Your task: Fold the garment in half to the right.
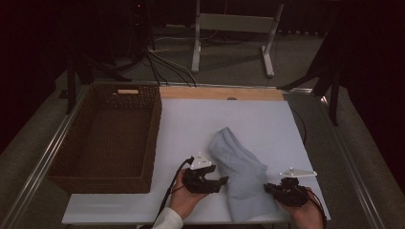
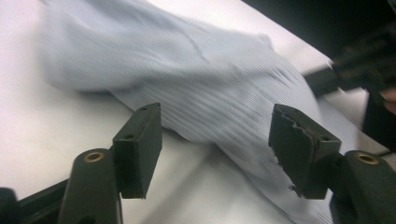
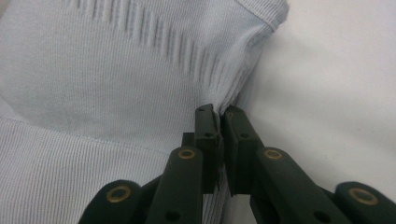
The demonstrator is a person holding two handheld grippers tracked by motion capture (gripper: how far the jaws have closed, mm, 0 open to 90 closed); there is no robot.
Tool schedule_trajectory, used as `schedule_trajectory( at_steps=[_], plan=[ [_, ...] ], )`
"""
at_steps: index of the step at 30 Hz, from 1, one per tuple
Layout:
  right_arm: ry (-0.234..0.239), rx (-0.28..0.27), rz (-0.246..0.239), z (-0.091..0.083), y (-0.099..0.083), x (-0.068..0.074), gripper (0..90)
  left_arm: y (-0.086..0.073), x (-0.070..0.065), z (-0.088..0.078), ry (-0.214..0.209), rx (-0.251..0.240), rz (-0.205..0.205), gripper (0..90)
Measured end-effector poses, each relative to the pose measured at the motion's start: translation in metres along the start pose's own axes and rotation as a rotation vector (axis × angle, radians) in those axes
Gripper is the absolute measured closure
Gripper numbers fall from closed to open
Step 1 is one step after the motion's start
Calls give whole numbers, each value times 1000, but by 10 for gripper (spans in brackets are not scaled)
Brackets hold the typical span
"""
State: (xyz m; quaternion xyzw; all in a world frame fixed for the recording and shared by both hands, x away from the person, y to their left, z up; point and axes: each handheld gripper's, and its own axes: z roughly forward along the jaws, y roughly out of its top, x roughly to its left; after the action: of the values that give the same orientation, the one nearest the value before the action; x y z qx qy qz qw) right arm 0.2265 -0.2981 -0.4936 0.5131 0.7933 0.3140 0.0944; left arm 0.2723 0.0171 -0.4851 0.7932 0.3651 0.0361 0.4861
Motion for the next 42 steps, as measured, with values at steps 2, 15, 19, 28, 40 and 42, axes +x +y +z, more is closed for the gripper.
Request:
schedule_trajectory(
  at_steps=[2,15,19,28,40,42],
  plan=[
    [0,0,0,0,0,0,852,5,7,-1,14,-19,-6,348],
    [7,0,-1,0,0,-1,850,28,25,4,66,-59,23,234],
    [8,0,-2,0,0,-1,850,33,29,7,68,-62,66,237],
    [12,1,-3,0,0,-1,850,44,43,17,87,-59,83,276],
    [18,2,-6,0,0,-2,849,46,60,32,98,-47,87,329],
    [17,3,-7,0,0,-2,848,45,63,34,99,-53,73,335]
  ],
)
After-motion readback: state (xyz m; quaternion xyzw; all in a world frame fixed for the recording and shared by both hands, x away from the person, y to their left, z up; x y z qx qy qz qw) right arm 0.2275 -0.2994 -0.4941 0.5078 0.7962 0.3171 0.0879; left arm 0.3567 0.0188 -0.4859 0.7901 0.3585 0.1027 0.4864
